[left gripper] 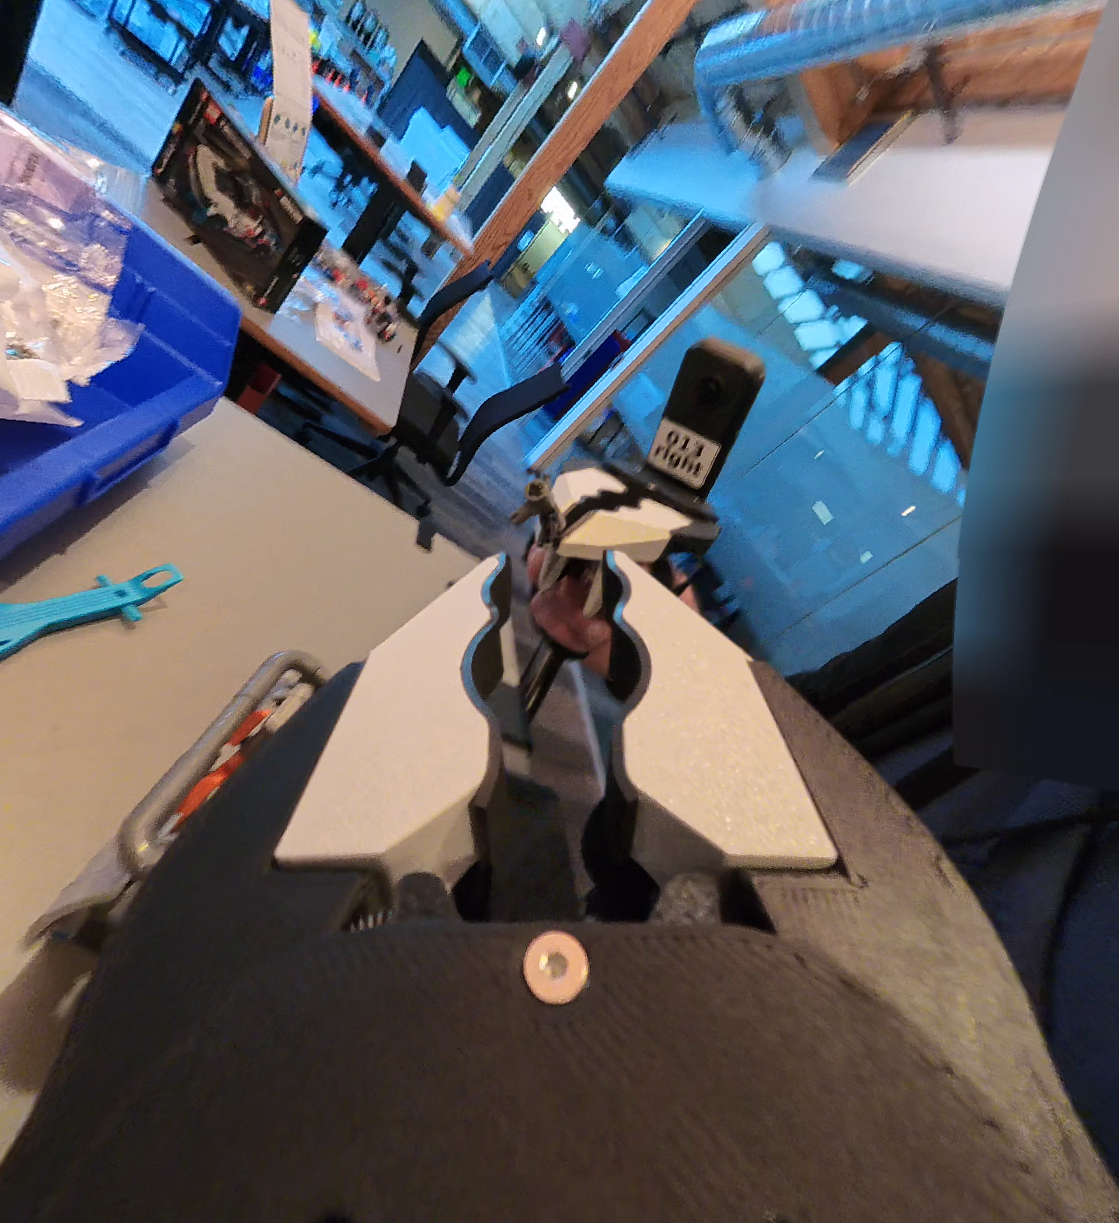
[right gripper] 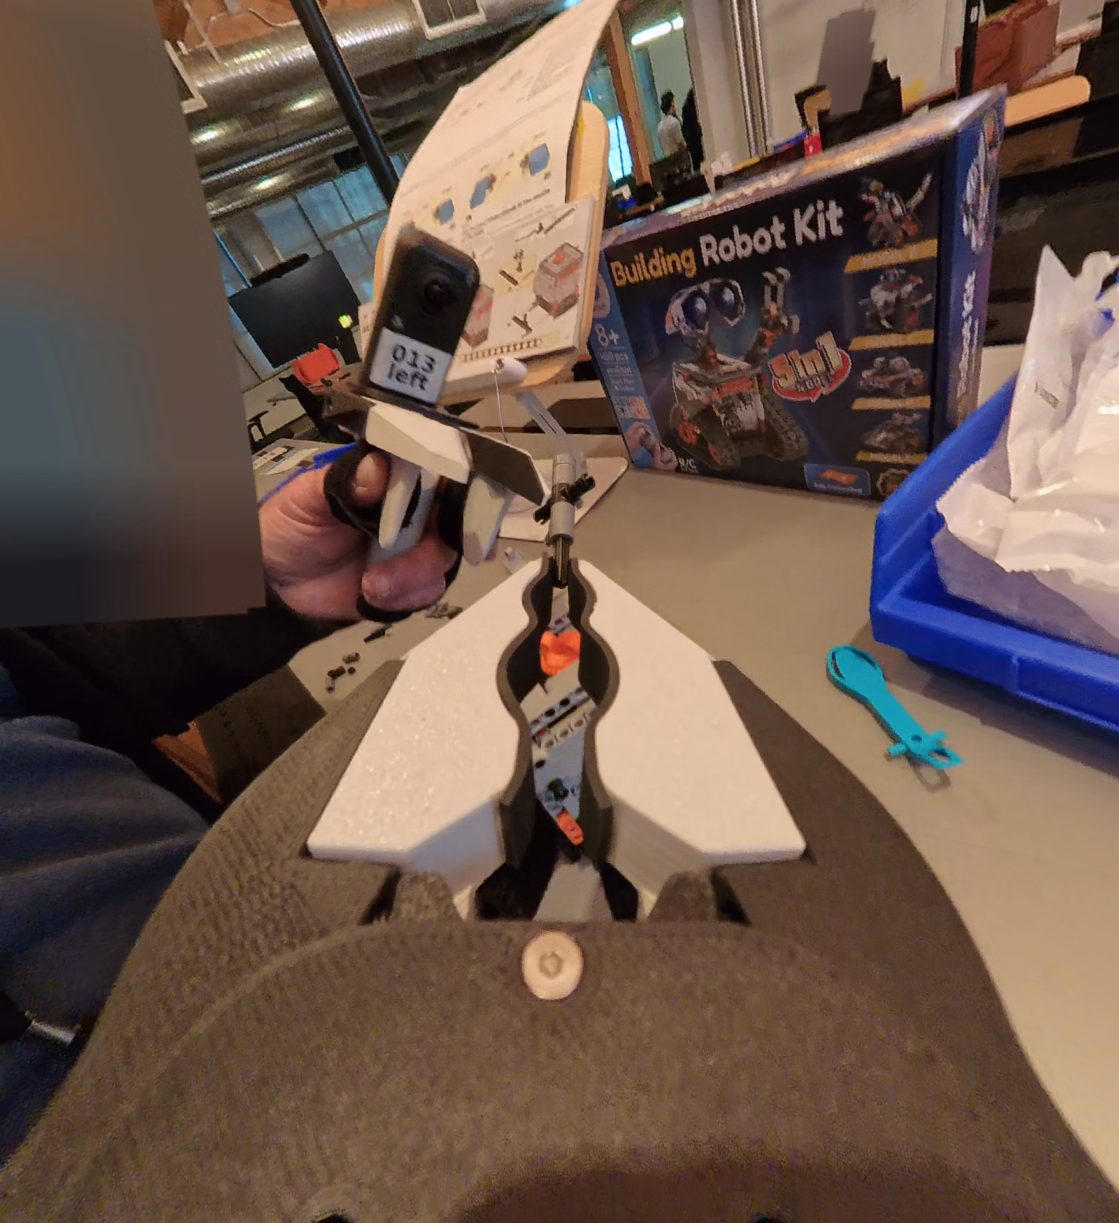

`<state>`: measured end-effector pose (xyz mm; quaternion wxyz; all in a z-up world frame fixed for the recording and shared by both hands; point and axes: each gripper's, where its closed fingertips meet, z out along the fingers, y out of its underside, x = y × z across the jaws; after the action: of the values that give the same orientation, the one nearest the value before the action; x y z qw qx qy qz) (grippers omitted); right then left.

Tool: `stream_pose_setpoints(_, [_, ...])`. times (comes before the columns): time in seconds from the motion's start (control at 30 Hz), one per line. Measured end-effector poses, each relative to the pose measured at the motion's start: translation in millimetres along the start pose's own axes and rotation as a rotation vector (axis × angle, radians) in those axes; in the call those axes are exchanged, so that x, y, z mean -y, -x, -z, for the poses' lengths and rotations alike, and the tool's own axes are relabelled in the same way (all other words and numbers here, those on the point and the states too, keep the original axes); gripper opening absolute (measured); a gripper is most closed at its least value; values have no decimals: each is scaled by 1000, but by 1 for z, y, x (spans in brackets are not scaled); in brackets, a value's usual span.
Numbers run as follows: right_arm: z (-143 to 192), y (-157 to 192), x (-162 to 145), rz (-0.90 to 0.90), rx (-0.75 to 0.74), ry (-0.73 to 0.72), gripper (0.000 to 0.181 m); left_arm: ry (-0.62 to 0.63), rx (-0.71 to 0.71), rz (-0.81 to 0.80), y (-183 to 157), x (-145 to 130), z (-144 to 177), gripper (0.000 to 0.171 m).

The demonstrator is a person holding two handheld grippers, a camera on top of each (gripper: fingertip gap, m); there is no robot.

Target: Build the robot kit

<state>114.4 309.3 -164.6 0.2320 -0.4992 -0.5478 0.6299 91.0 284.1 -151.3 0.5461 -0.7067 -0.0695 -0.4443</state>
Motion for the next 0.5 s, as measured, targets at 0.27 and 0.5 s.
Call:
stream_pose_setpoints(0.27, [3, -7, -48, -179, 28, 58, 1, 256, 246, -275, 27, -32, 19, 42])
stream_pose_setpoints(0.5, [5, -18, -74, -238, 2, 74, 1, 444, 433, -476, 59, -37, 28, 58])
